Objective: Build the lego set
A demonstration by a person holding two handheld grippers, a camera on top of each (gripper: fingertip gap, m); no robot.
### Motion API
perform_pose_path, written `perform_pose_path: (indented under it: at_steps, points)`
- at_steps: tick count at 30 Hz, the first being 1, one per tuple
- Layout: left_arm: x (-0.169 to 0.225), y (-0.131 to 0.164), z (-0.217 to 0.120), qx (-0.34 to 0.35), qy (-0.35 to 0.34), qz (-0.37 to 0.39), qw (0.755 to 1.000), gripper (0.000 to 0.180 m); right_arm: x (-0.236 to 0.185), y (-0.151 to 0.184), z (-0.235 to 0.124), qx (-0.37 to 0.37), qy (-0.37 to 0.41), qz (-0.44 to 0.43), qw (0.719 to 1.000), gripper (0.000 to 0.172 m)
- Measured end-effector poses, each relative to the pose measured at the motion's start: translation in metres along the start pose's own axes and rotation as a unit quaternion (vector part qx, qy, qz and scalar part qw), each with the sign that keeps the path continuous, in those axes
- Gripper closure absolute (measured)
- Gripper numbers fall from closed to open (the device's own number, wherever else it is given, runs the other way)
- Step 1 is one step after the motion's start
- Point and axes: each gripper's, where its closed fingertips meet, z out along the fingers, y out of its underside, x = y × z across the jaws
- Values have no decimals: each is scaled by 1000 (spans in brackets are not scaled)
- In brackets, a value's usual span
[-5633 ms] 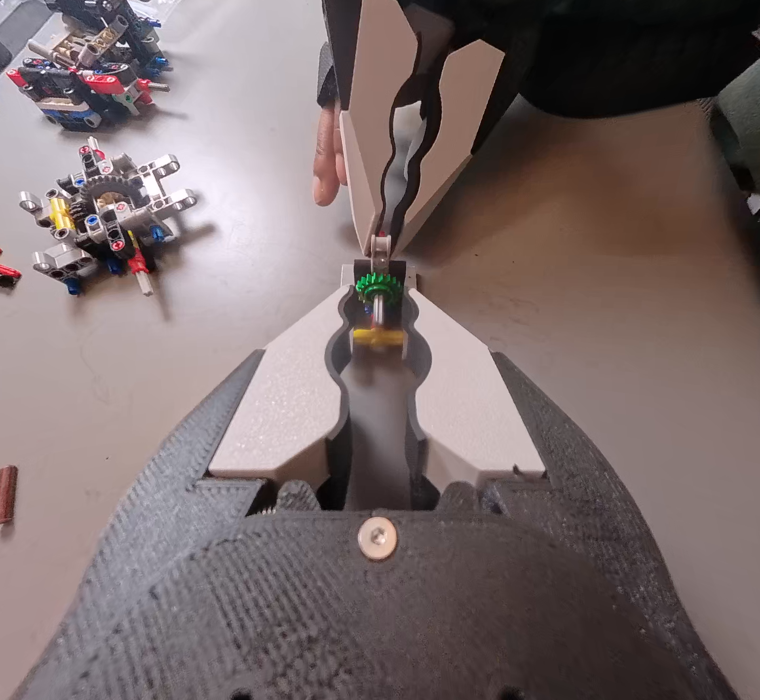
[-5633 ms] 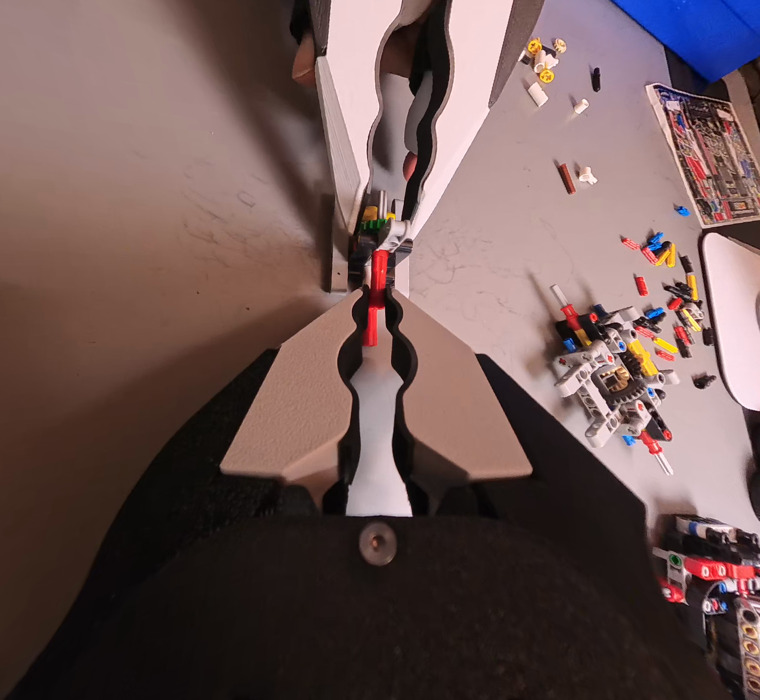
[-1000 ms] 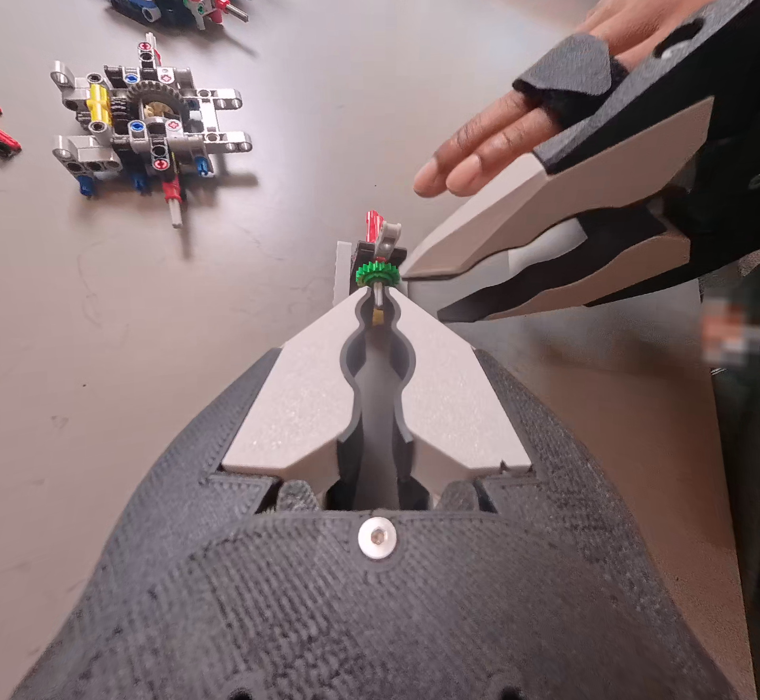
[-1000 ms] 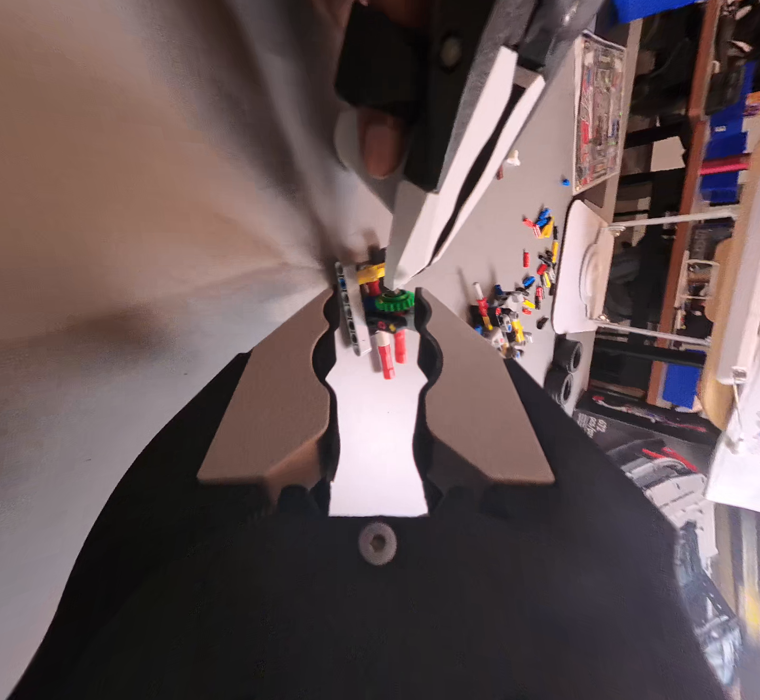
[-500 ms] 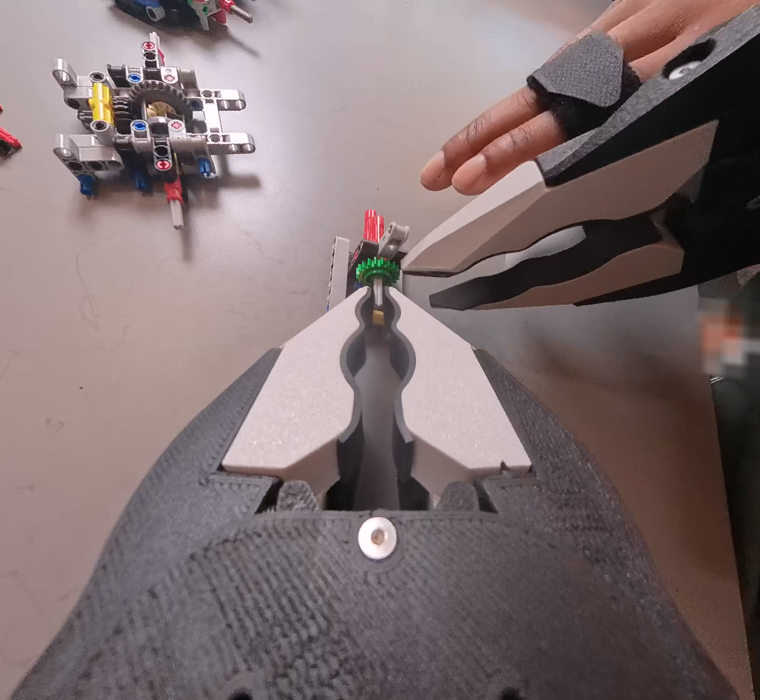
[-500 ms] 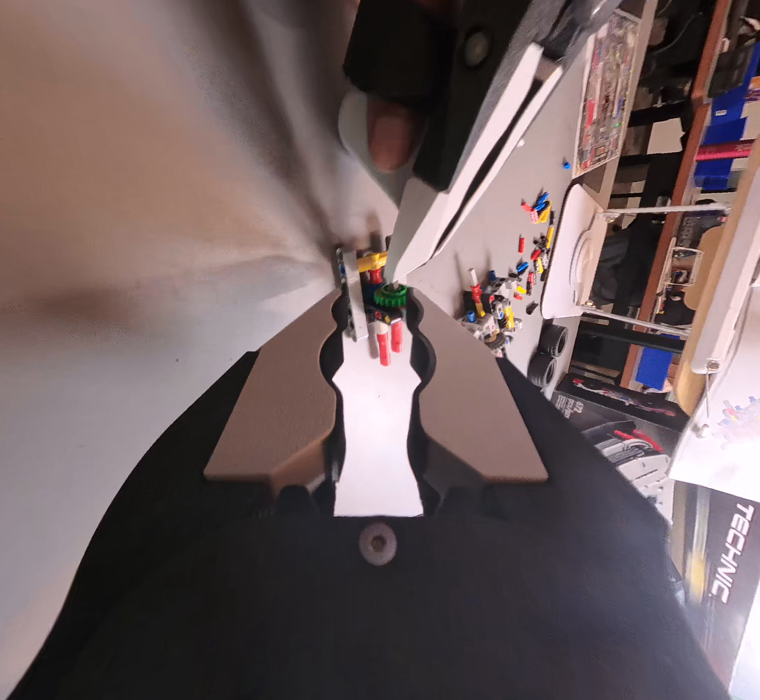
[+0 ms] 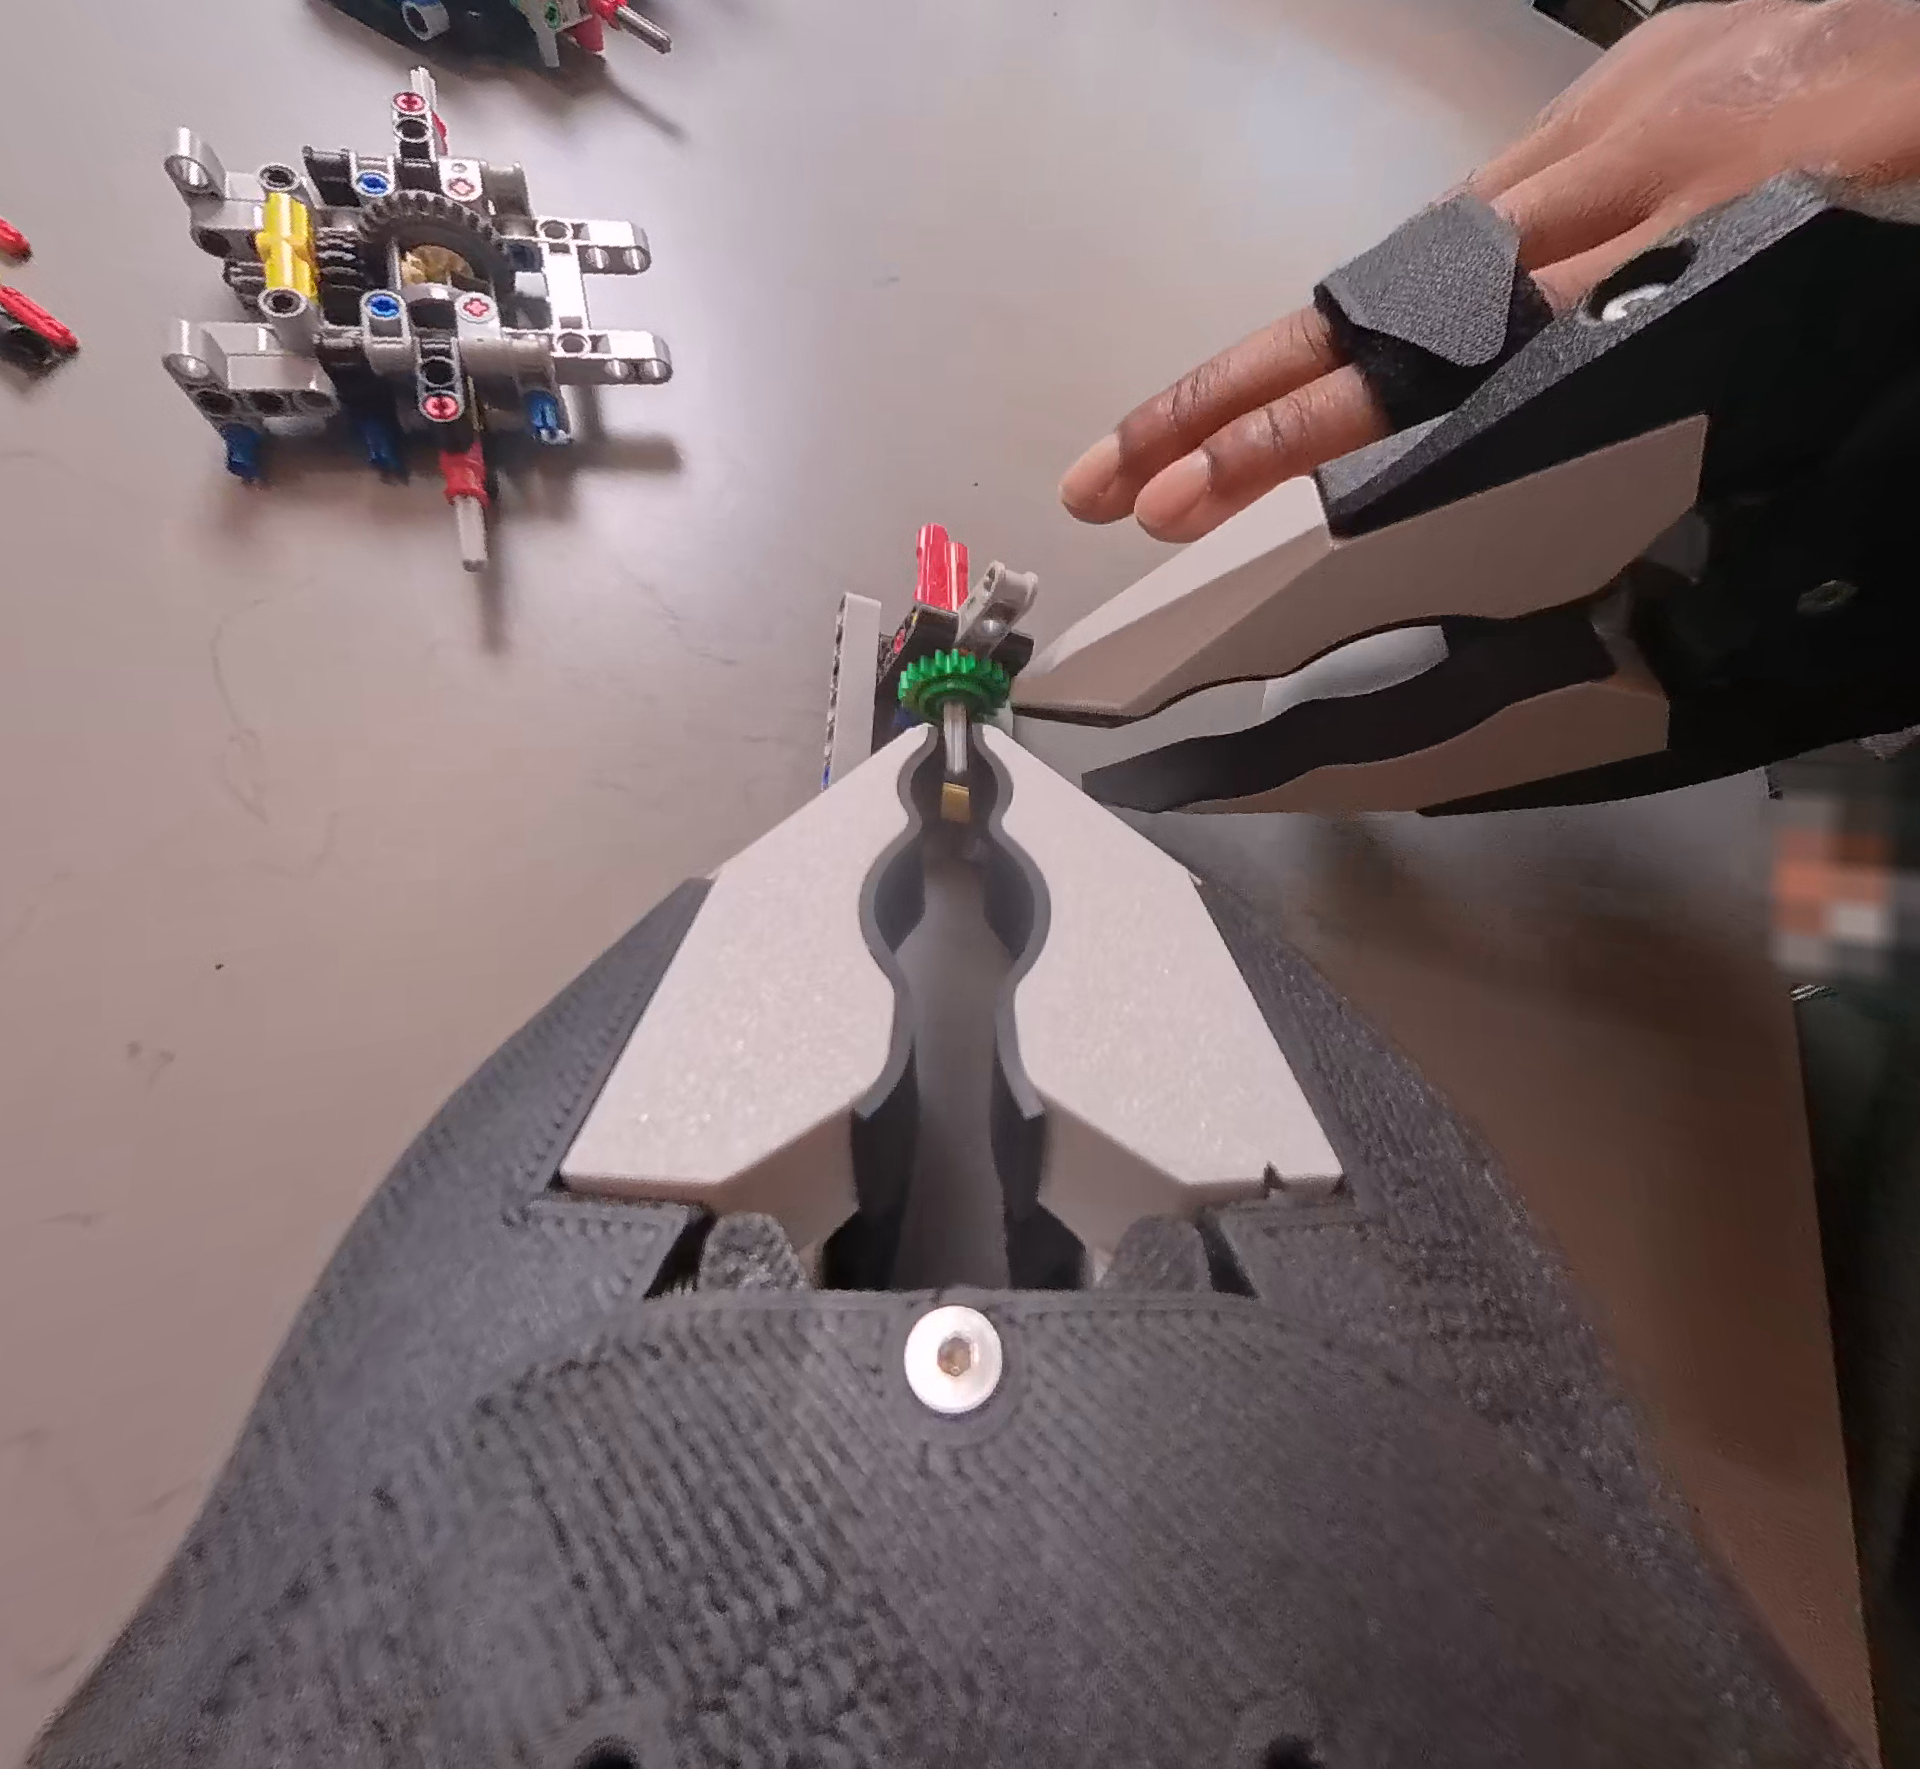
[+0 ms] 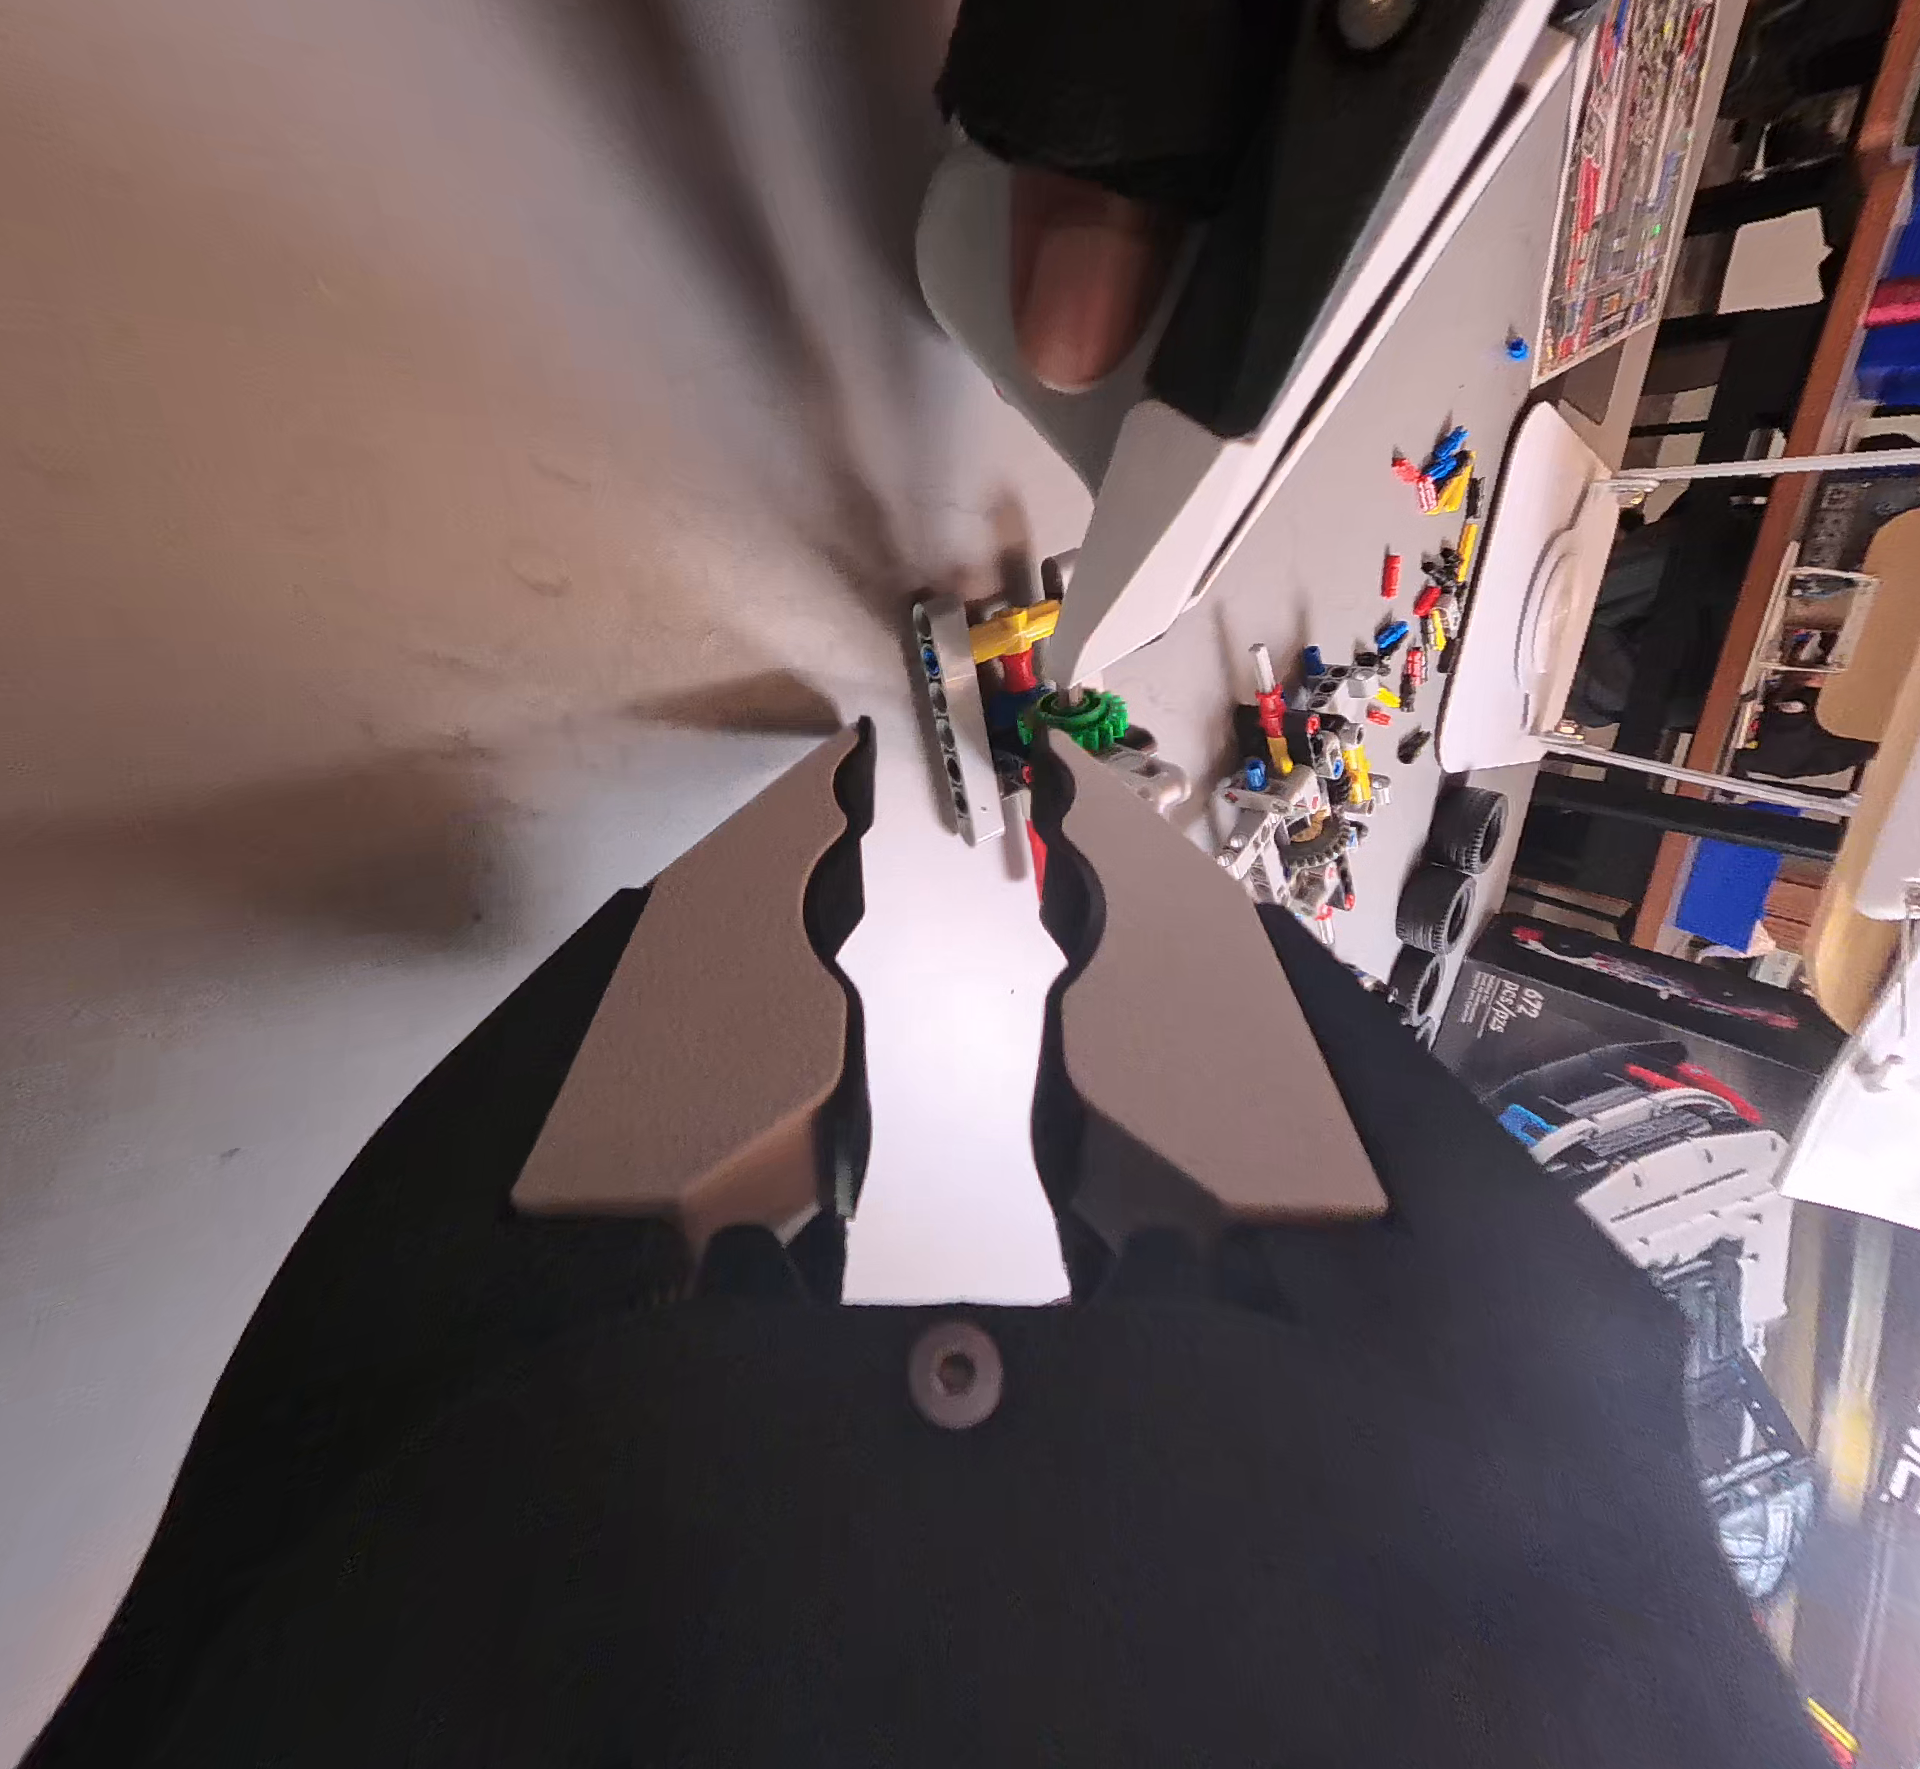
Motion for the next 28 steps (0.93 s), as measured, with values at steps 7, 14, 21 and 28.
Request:
perform_pose_path:
  at_steps: [7,14,21,28]
  points:
    - [2,0,1,-1,5,1,1000,178,14,-10,-4,23,21,20,999,138]
    - [1,0,1,-1,5,-1,1000,178,8,-3,-1,6,12,16,1000,137]
    - [1,-1,2,-1,4,0,1000,178,3,-1,-3,-6,-2,8,1000,139]
    - [1,-1,2,-2,6,2,1000,177,2,-1,-6,-2,-15,11,1000,141]
